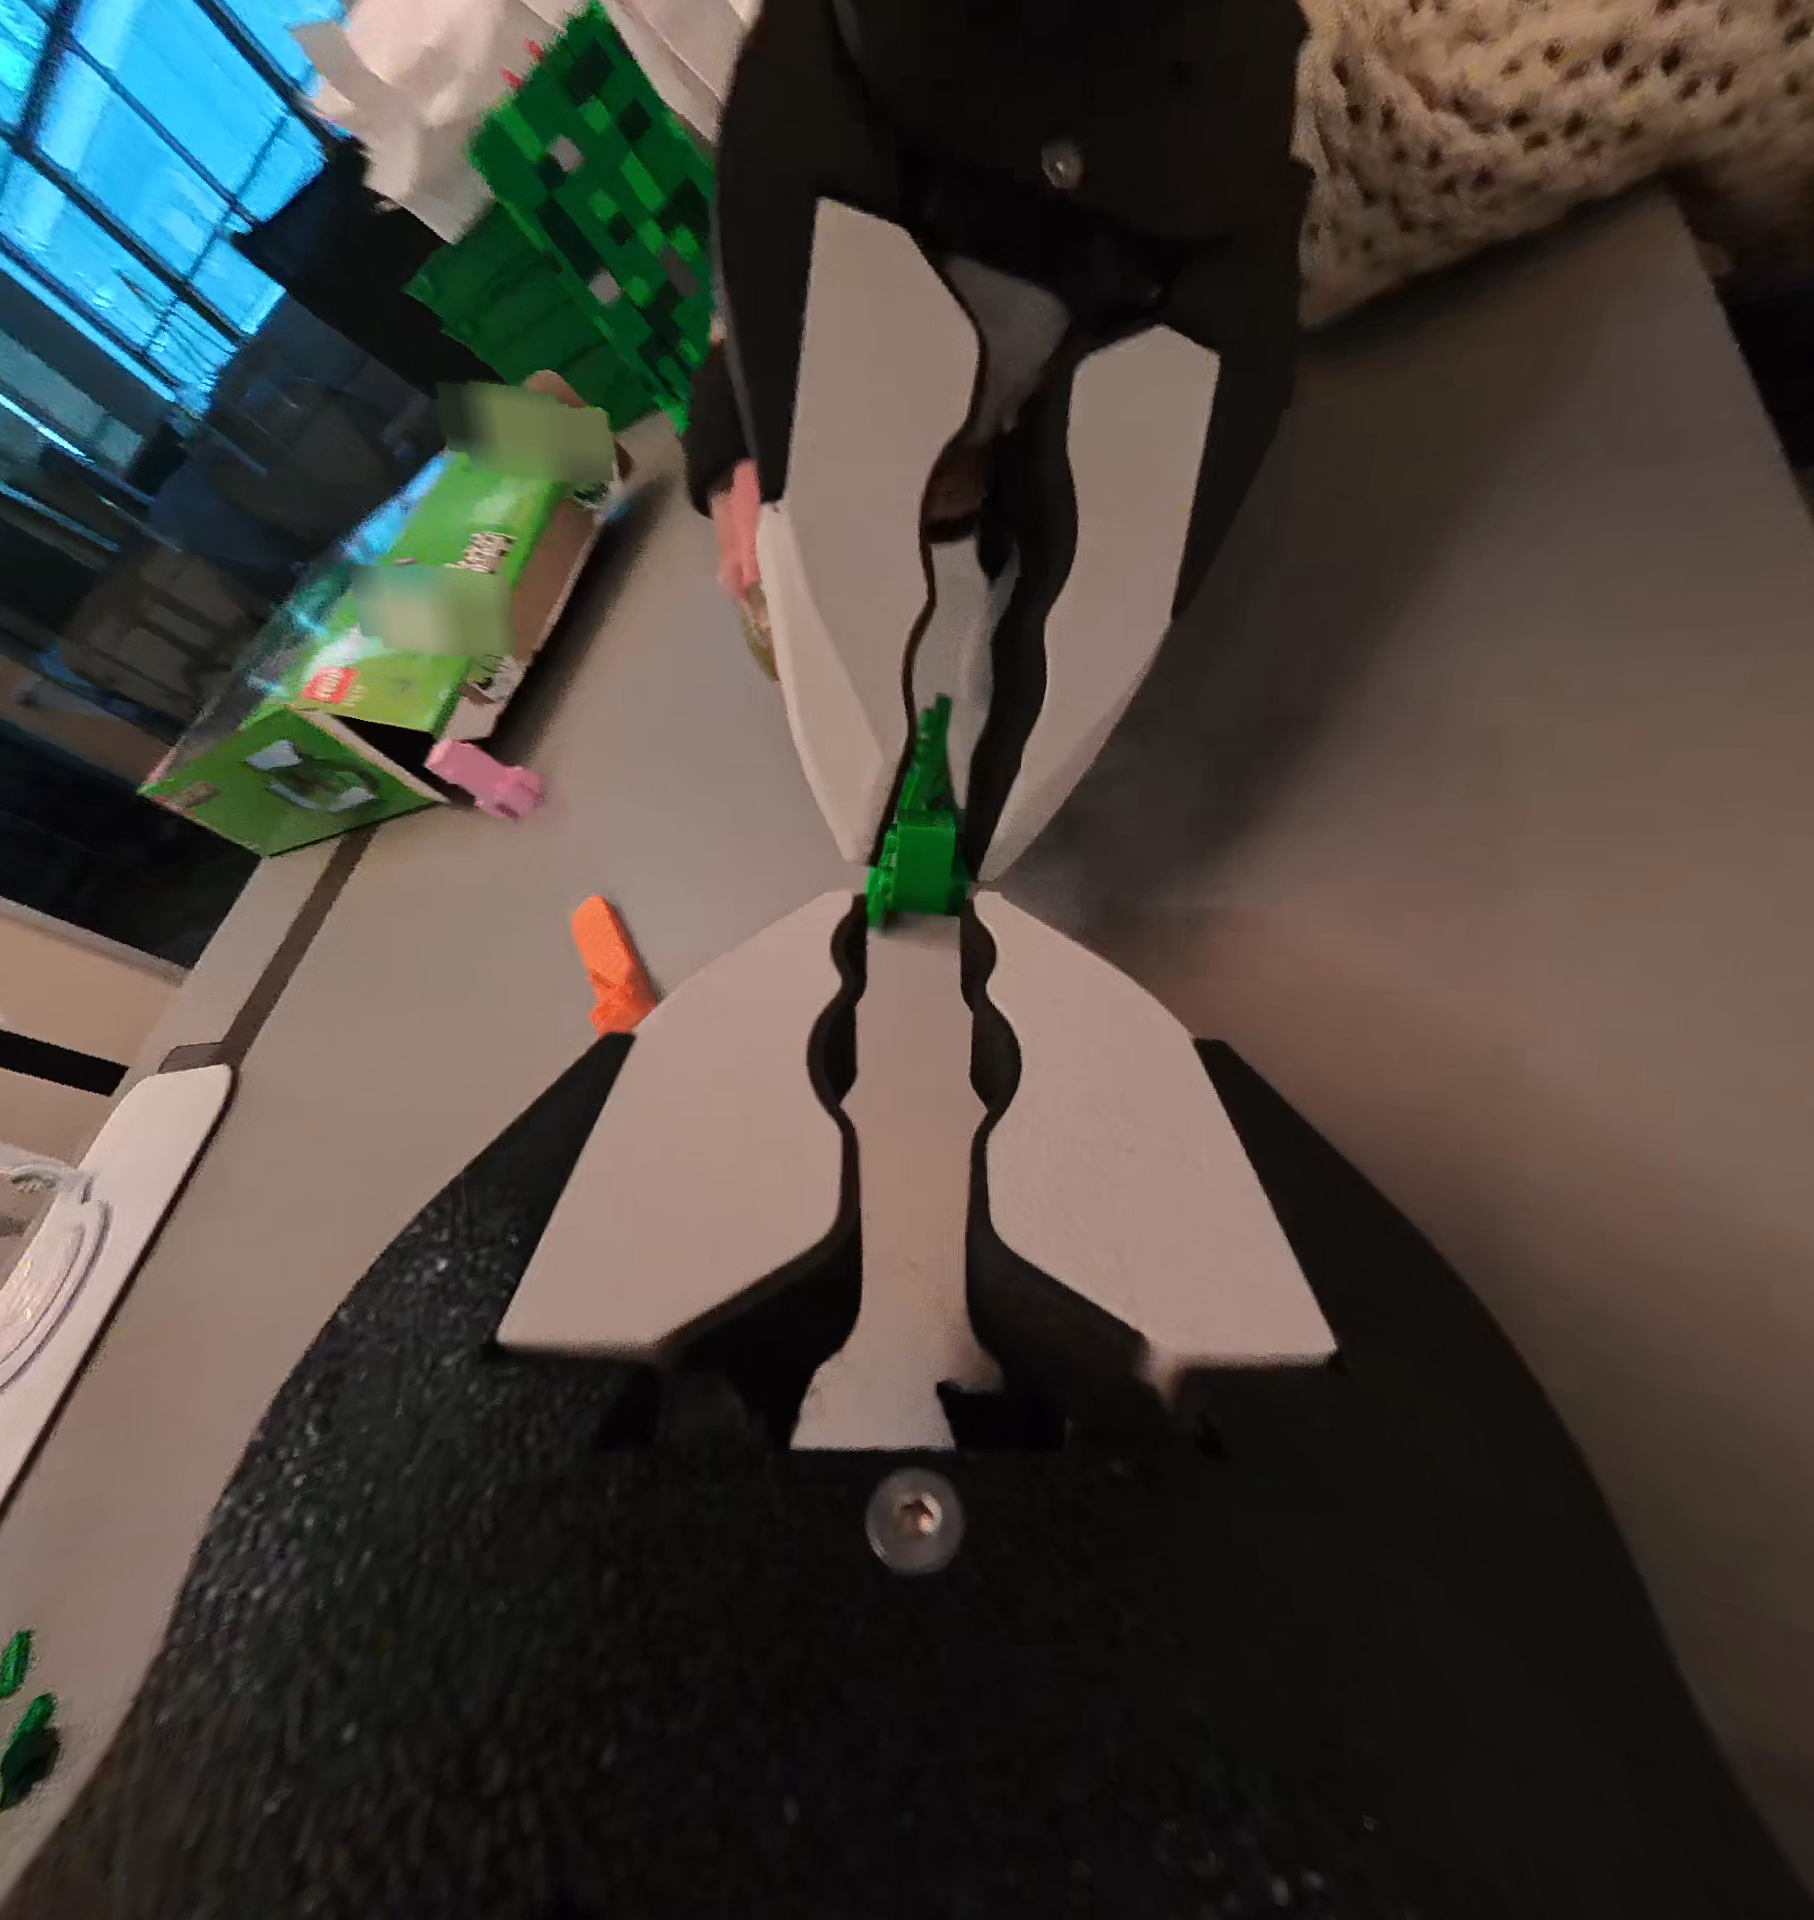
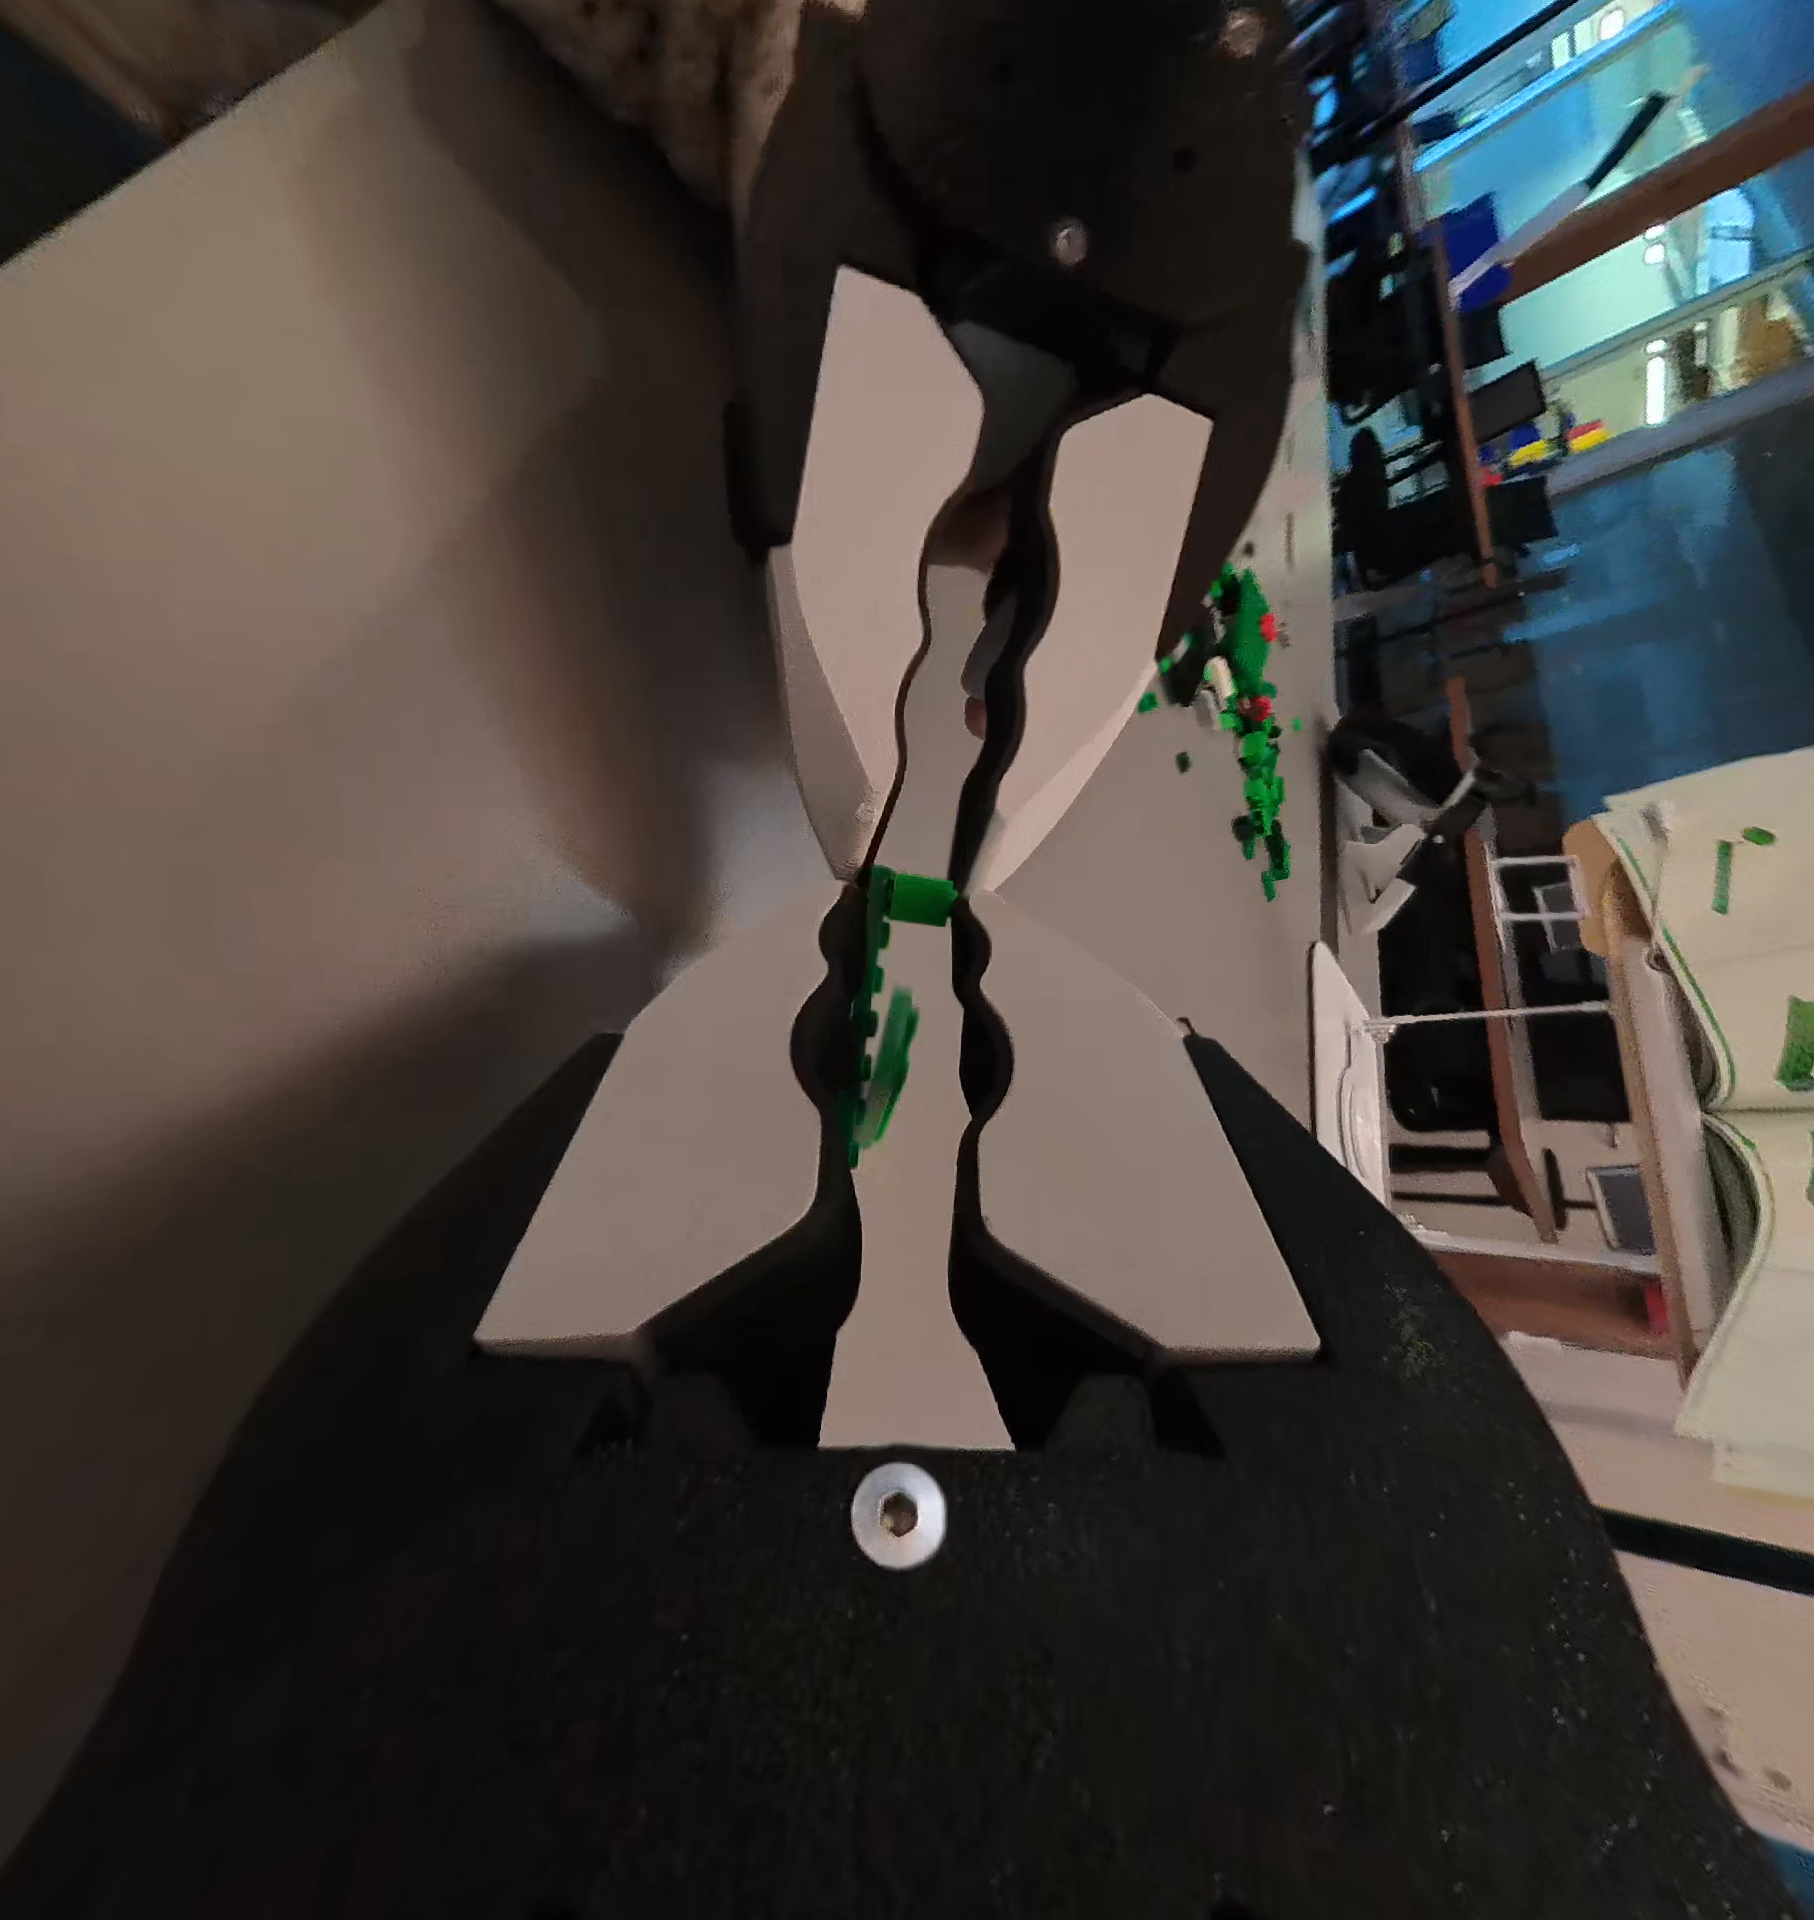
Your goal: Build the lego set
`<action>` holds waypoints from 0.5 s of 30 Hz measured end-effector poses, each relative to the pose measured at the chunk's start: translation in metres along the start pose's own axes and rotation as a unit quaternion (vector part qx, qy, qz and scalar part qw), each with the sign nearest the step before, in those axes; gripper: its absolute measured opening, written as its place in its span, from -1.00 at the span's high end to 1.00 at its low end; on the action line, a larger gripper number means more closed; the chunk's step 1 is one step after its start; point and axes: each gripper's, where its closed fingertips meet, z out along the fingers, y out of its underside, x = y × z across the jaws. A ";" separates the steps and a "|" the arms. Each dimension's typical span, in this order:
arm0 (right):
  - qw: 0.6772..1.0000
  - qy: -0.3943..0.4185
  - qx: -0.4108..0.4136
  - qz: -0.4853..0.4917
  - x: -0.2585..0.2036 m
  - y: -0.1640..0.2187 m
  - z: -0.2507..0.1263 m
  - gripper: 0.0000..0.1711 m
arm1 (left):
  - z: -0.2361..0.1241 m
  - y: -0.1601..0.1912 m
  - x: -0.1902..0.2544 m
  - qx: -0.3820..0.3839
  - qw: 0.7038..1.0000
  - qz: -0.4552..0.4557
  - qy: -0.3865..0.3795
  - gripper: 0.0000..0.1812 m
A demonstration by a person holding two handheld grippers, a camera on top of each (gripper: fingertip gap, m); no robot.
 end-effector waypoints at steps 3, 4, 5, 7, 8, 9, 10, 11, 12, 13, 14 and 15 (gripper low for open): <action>0.998 0.016 0.040 0.041 0.009 -0.004 -0.003 0.83 | -0.005 -0.007 -0.010 0.033 0.999 -0.032 -0.017 0.76; 0.997 0.020 0.052 0.057 0.012 -0.006 -0.004 0.83 | -0.006 -0.010 -0.013 0.043 0.998 -0.040 -0.022 0.76; 0.995 0.023 0.064 0.074 0.015 -0.007 -0.006 0.83 | -0.008 -0.012 -0.015 0.053 0.997 -0.047 -0.028 0.75; 0.988 0.030 0.098 0.119 0.023 -0.010 -0.009 0.83 | -0.010 -0.017 -0.021 0.073 0.994 -0.063 -0.041 0.75; 0.981 0.032 0.120 0.148 0.027 -0.012 -0.011 0.83 | -0.012 -0.018 -0.025 0.079 0.993 -0.073 -0.050 0.78; 0.972 0.032 0.147 0.183 0.032 -0.015 -0.014 0.83 | -0.013 -0.017 -0.030 0.081 0.991 -0.083 -0.063 0.80; 0.959 0.030 0.173 0.221 0.038 -0.017 -0.017 0.82 | -0.014 -0.016 -0.035 0.083 0.989 -0.092 -0.076 0.83; 0.945 0.029 0.196 0.259 0.044 -0.017 -0.020 0.83 | -0.016 -0.016 -0.040 0.088 0.987 -0.103 -0.087 0.85; 0.930 0.026 0.214 0.297 0.049 -0.015 -0.023 0.83 | -0.018 -0.016 -0.044 0.094 0.984 -0.116 -0.093 0.85; 0.916 0.025 0.227 0.329 0.054 -0.012 -0.024 0.83 | -0.020 -0.016 -0.047 0.100 0.982 -0.128 -0.095 0.85; 0.904 0.024 0.236 0.356 0.058 -0.008 -0.025 0.83 | -0.022 -0.017 -0.049 0.107 0.980 -0.139 -0.098 0.85; 0.894 0.019 0.241 0.378 0.060 -0.004 -0.025 0.83 | -0.024 -0.017 -0.051 0.112 0.977 -0.149 -0.100 0.86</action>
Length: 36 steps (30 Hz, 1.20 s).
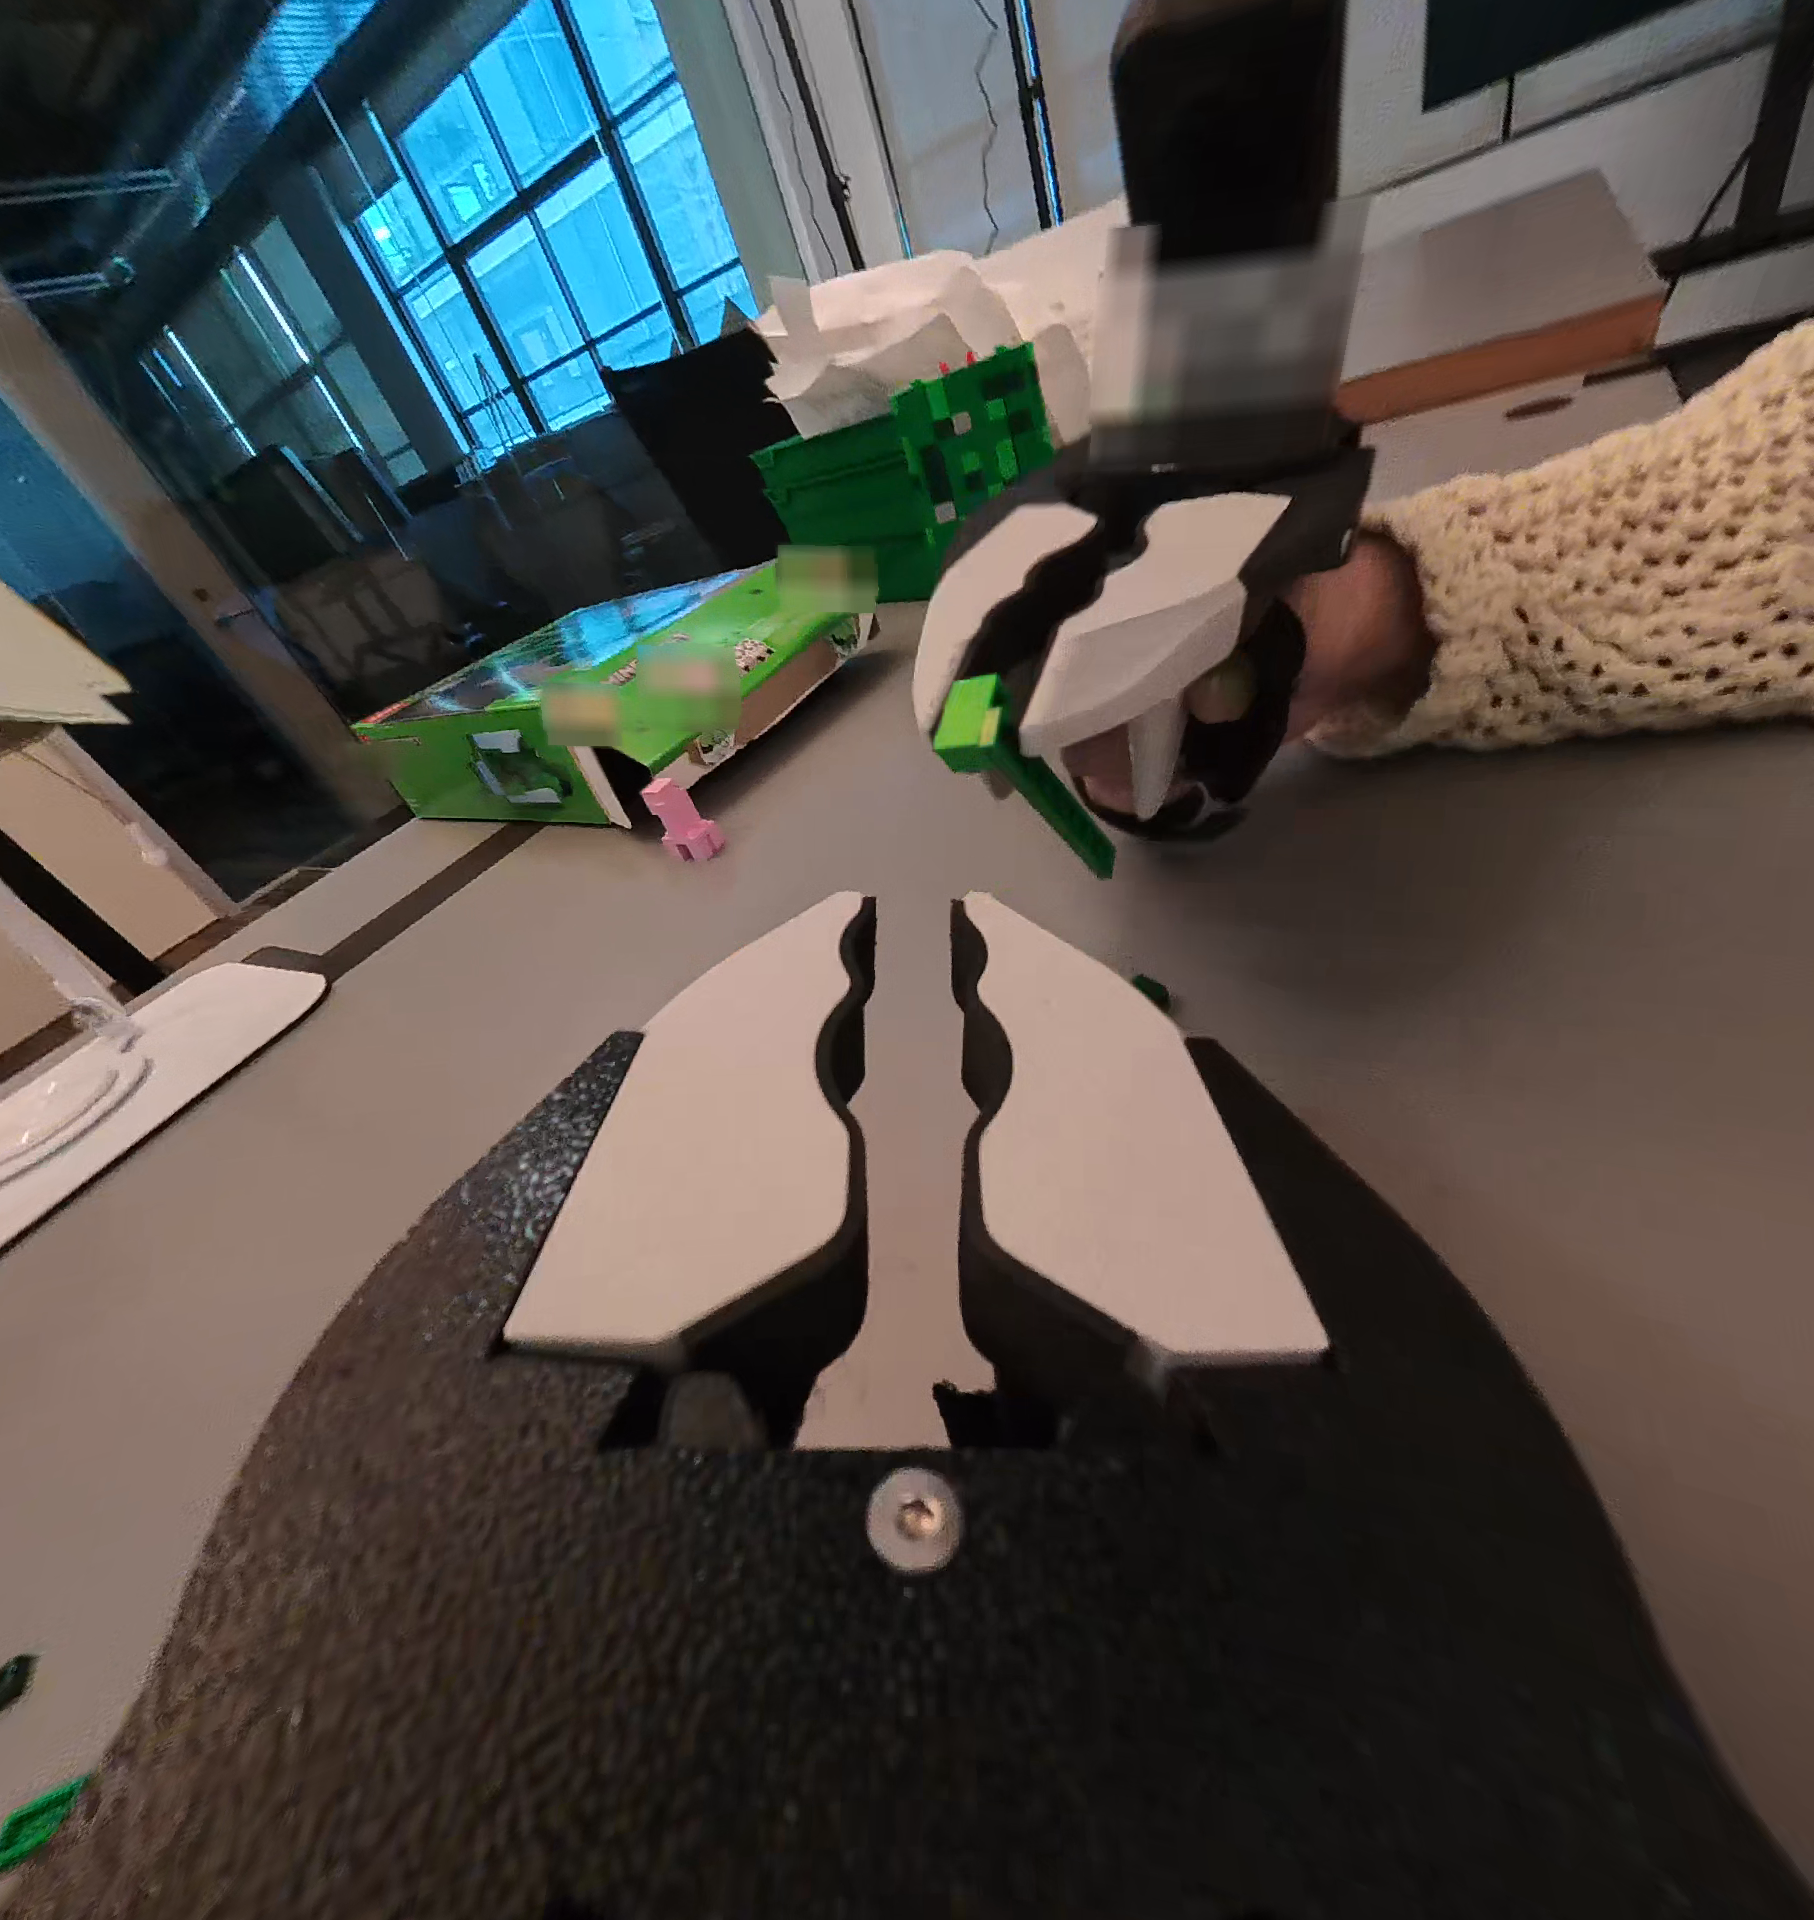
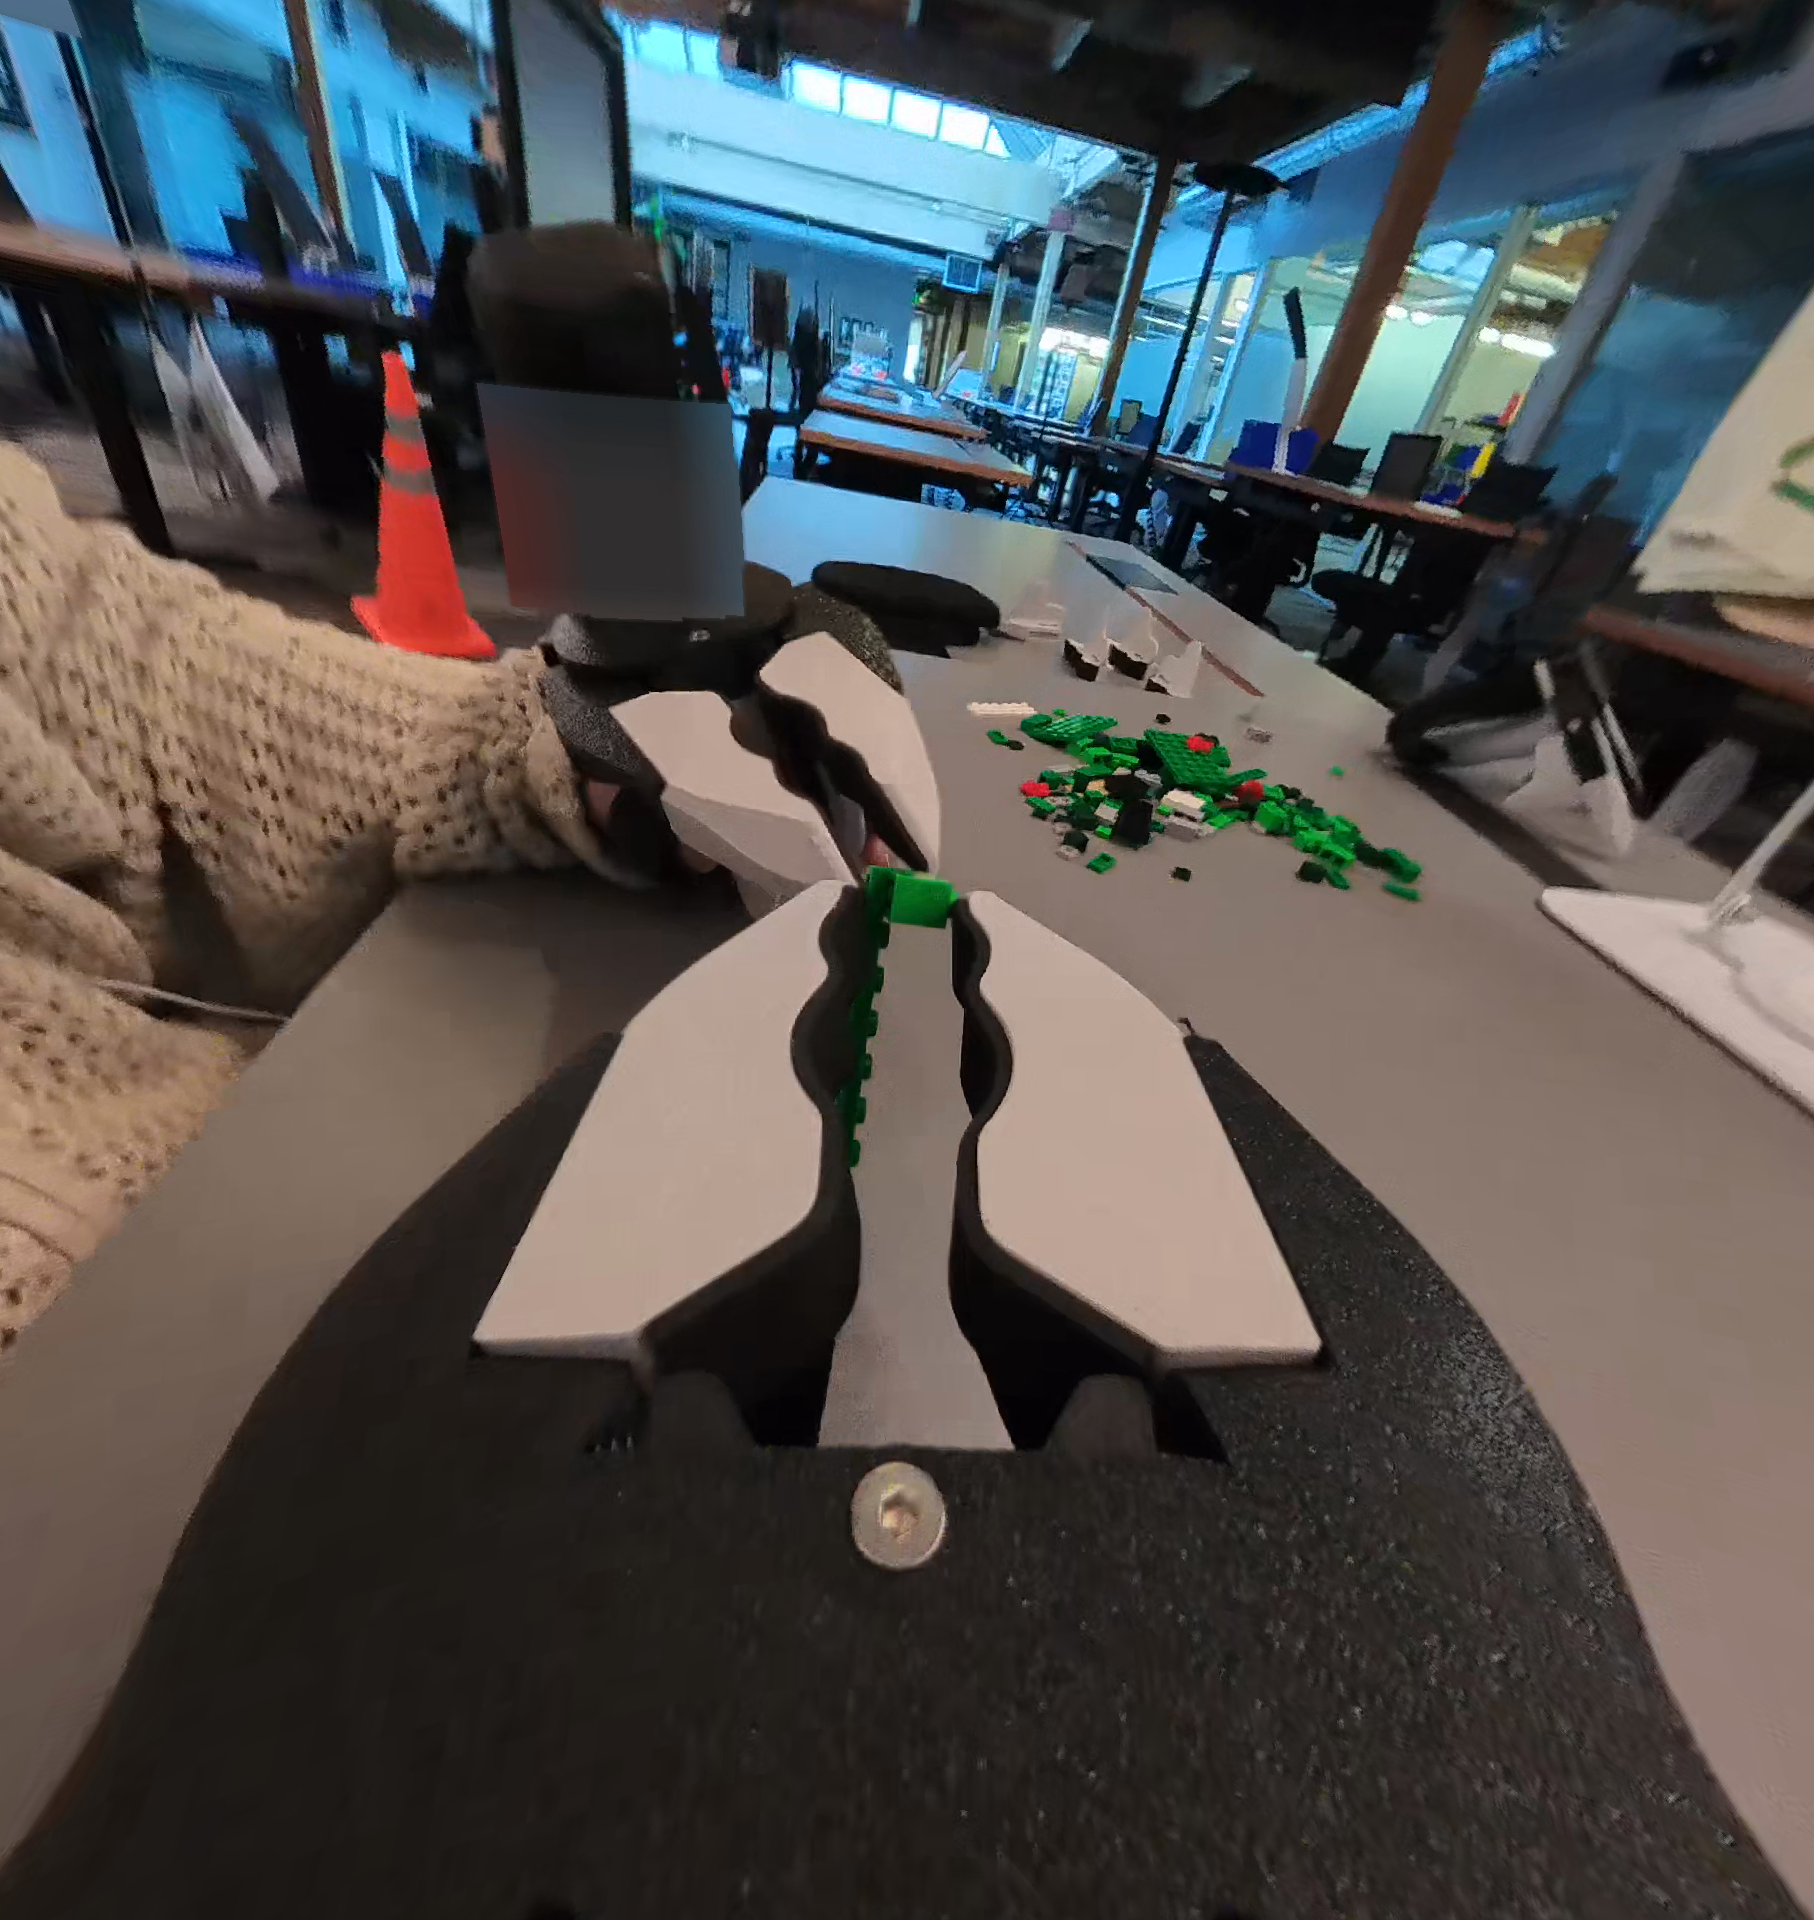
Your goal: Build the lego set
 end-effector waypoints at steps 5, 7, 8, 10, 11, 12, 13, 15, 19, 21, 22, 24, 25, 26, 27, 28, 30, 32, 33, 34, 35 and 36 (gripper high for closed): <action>0.997 -0.009 0.018 0.070 0.007 0.000 -0.002 0.83 | -0.003 -0.005 -0.004 0.020 0.999 -0.036 0.002 0.86; 0.996 -0.010 0.026 0.083 0.008 -0.002 -0.002 0.83 | -0.003 -0.006 -0.005 0.022 0.999 -0.040 0.002 0.86; 0.995 -0.013 0.029 0.091 0.008 -0.002 -0.002 0.83 | -0.003 -0.006 -0.005 0.022 0.999 -0.040 0.004 0.87; 0.994 -0.014 0.033 0.100 0.009 -0.002 -0.001 0.83 | -0.003 -0.006 -0.003 0.021 0.999 -0.039 0.006 0.87; 0.994 -0.016 0.037 0.103 0.008 -0.003 -0.001 0.83 | -0.003 -0.006 -0.003 0.022 0.999 -0.037 0.008 0.87; 0.994 -0.020 0.043 0.103 0.007 -0.005 -0.001 0.83 | -0.003 -0.007 -0.002 0.023 0.999 -0.035 0.010 0.87; 0.994 -0.021 0.050 0.093 0.006 -0.007 -0.001 0.83 | -0.003 -0.007 -0.001 0.025 0.999 -0.033 0.012 0.87; 0.997 -0.009 0.065 0.046 0.003 -0.014 -0.001 0.83 | -0.002 -0.008 0.003 0.028 0.999 -0.021 0.016 0.86; 0.996 0.007 0.064 -0.062 -0.010 -0.022 0.004 0.83 | 0.000 -0.007 0.013 0.024 0.999 0.016 0.029 0.83; 0.996 -0.005 0.066 -0.065 -0.018 -0.022 0.011 0.83 | 0.001 -0.009 0.020 0.029 0.998 0.026 0.047 0.82; 0.996 -0.008 0.067 -0.063 -0.019 -0.021 0.014 0.83 | 0.002 -0.011 0.024 0.033 0.998 0.028 0.054 0.81; 0.996 -0.020 0.069 -0.046 -0.023 -0.020 0.020 0.83 | 0.002 -0.012 0.027 0.038 0.997 0.025 0.061 0.80; 0.996 -0.024 0.073 -0.040 -0.023 -0.020 0.023 0.83 | 0.003 -0.013 0.027 0.039 0.997 0.023 0.062 0.80; 0.996 -0.026 0.076 -0.035 -0.024 -0.020 0.026 0.83 | 0.003 -0.014 0.027 0.042 0.997 0.020 0.064 0.80; 0.996 -0.030 0.078 -0.029 -0.024 -0.020 0.028 0.83 | 0.002 -0.015 0.028 0.046 0.997 0.014 0.068 0.82; 0.996 -0.032 0.079 -0.024 -0.025 -0.021 0.030 0.83 | 0.002 -0.017 0.028 0.052 0.996 0.008 0.074 0.85; 0.996 -0.035 0.085 -0.014 -0.025 -0.023 0.032 0.83 | 0.000 -0.019 0.028 0.059 0.995 -0.005 0.080 0.88; 0.996 -0.036 0.084 -0.008 -0.023 -0.024 0.032 0.83 | 0.000 -0.019 0.026 0.058 0.994 -0.026 0.084 0.91; 0.996 -0.035 0.084 -0.005 -0.023 -0.024 0.032 0.82 | 0.000 -0.019 0.025 0.054 0.994 -0.041 0.087 0.93; 0.996 -0.036 0.084 -0.001 -0.023 -0.023 0.033 0.82 | -0.001 -0.018 0.022 0.052 0.993 -0.056 0.089 0.95; 0.996 -0.031 0.085 0.005 -0.022 -0.024 0.033 0.82 | -0.001 -0.018 0.021 0.051 0.992 -0.069 0.091 0.95; 0.996 -0.031 0.086 0.010 -0.021 -0.024 0.033 0.82 | -0.002 -0.018 0.019 0.050 0.991 -0.082 0.095 0.95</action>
